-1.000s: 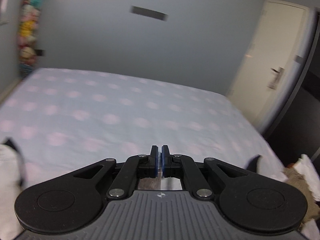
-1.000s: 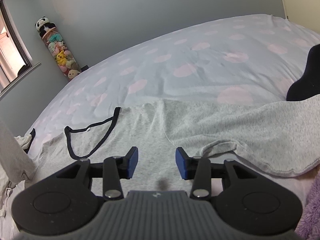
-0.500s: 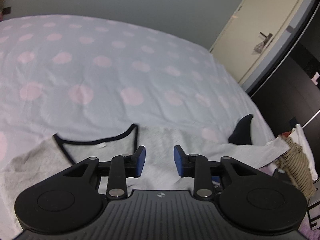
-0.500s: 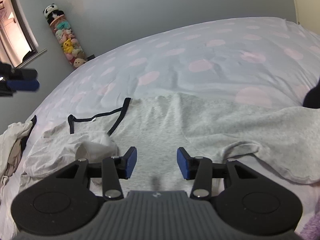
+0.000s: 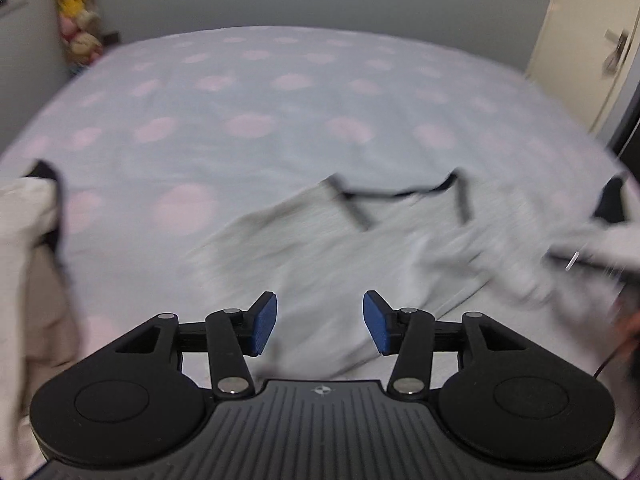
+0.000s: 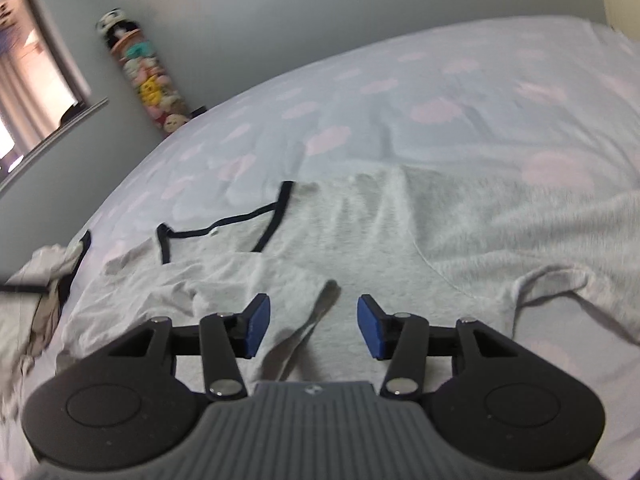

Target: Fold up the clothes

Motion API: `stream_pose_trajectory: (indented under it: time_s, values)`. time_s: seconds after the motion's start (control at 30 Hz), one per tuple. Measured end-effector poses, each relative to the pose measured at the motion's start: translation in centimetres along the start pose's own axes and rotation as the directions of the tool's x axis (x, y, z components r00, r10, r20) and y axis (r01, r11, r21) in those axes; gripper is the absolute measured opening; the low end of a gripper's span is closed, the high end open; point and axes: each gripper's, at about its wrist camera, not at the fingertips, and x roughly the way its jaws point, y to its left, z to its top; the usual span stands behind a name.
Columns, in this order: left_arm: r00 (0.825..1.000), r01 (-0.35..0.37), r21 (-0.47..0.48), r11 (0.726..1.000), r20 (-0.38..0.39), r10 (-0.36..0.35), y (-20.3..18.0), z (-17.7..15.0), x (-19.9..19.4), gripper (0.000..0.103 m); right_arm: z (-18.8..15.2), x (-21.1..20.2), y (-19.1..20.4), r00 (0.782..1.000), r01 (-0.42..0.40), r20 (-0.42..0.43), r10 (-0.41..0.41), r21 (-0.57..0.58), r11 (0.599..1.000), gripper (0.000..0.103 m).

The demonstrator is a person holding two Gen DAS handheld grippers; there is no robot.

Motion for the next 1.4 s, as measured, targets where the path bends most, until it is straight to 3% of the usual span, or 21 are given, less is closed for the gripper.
stream_pose_trajectory:
  time_s: [0.1,0.23,0.37,0.43,0.47,0.53,0.63,0.7,0.73,0.77,0.87,0.97,1.03,1.1,1.2,1.3,1.4]
  values:
    - [0.998,-0.047,-0.006,0.999,-0.044,0.047,1.6,-2.5,0.2,0.046,0.7,0.6,0.0,1.0,0.002,0.002,-0.002,-0.015,1.0,0.048]
    - [0.996,-0.06,-0.049,0.997,-0.062,0.057,3.1,-4.5,1.6,0.047,1.2,1.6,0.1,1.0,-0.007,-0.012,0.006,-0.041,0.999,0.047]
    - [0.996,-0.081,-0.058,0.995,-0.048,0.078,3.3,-4.2,3.5,0.046,1.4,2.7,0.1,0.999,-0.017,-0.031,0.015,-0.059,0.998,0.043]
    - [0.996,-0.083,-0.06,0.995,-0.049,0.08,3.4,-3.9,4.1,0.032,1.5,3.3,0.2,0.999,-0.022,-0.041,0.02,-0.068,0.997,0.024]
    - [0.995,-0.088,-0.048,0.995,-0.048,0.085,3.2,-3.8,4.1,0.021,1.5,3.6,0.2,0.999,-0.025,-0.046,0.022,-0.072,0.997,0.02]
    - [0.994,-0.099,-0.023,0.995,-0.046,0.098,3.0,-3.6,4.0,0.014,1.7,3.9,0.1,0.999,-0.02,-0.045,0.016,-0.079,0.997,0.004]
    - [0.989,-0.136,0.028,0.99,-0.048,0.137,3.1,-4.1,3.2,0.009,2.2,3.3,-0.4,0.999,0.033,0.001,-0.033,-0.076,0.997,0.003]
    - [0.985,-0.15,0.017,0.989,-0.084,0.151,4.1,-5.0,3.1,0.005,2.6,2.9,-0.7,0.997,0.068,0.032,-0.066,-0.072,0.995,0.003]
    - [0.976,-0.191,0.017,0.982,-0.106,0.191,4.6,-5.4,3.3,0.001,2.7,2.9,-1.0,0.996,0.078,0.037,-0.076,-0.061,0.995,0.003]
    - [0.968,-0.221,0.007,0.975,-0.123,0.22,5.3,-5.9,3.3,0.0,2.7,3.0,-1.4,0.996,0.082,0.032,-0.081,-0.041,0.996,0.003]
    - [0.977,-0.195,-0.12,0.973,-0.114,0.182,7.7,-6.7,2.2,0.0,2.6,3.3,-2.1,0.996,0.085,0.021,-0.084,-0.007,0.996,0.004]
    - [0.984,-0.168,-0.161,0.973,-0.087,0.156,8.6,-6.3,0.8,0.001,2.6,3.2,-2.1,0.997,0.079,0.02,-0.079,0.008,0.997,0.018]
    - [0.991,-0.127,-0.173,0.977,-0.056,0.119,8.6,-5.1,0.2,0.01,2.6,2.8,-2.2,0.997,0.076,0.023,-0.076,0.021,0.997,0.035]
    - [0.997,-0.078,-0.194,0.978,-0.02,0.075,8.5,-3.7,-0.1,0.031,2.7,2.5,-2.2,0.997,0.072,0.027,-0.073,0.035,0.997,0.035]
    - [0.999,-0.034,-0.221,0.975,0.029,0.042,8.0,-1.3,0.6,0.051,2.8,2.1,-2.2,0.997,0.067,0.032,-0.069,0.054,0.996,0.036]
    - [0.999,-0.021,-0.236,0.972,0.026,0.027,8.3,0.9,3.1,0.051,2.7,1.8,-2.1,0.997,0.068,0.036,-0.07,0.053,0.996,0.037]
    - [1.0,-0.005,-0.306,0.952,0.022,0.012,9.2,2.2,5.8,0.051,2.6,1.9,-1.9,0.997,0.067,0.038,-0.069,0.041,0.997,0.038]
